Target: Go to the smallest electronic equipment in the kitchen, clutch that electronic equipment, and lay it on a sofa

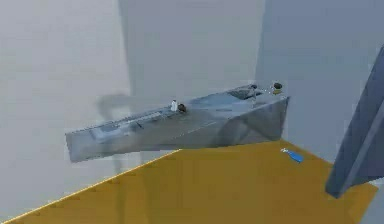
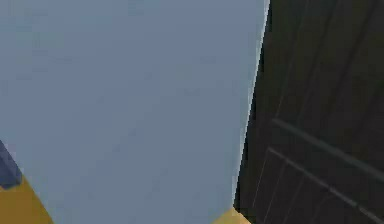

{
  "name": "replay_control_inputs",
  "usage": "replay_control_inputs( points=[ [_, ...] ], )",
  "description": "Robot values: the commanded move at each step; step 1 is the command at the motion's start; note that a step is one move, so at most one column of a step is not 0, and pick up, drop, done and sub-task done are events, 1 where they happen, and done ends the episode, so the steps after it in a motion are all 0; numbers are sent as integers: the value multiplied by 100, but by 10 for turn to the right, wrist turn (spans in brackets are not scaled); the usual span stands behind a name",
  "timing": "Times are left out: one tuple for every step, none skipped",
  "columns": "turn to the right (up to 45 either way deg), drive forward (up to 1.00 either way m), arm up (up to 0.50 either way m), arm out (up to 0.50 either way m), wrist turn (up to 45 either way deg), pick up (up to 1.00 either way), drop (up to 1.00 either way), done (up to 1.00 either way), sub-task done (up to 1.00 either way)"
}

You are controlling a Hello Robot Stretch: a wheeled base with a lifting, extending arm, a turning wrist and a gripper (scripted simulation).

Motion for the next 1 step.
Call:
replay_control_inputs(
  points=[
    [450, 0, 0, 0, 0, 0, 0, 0, 0]
  ],
)
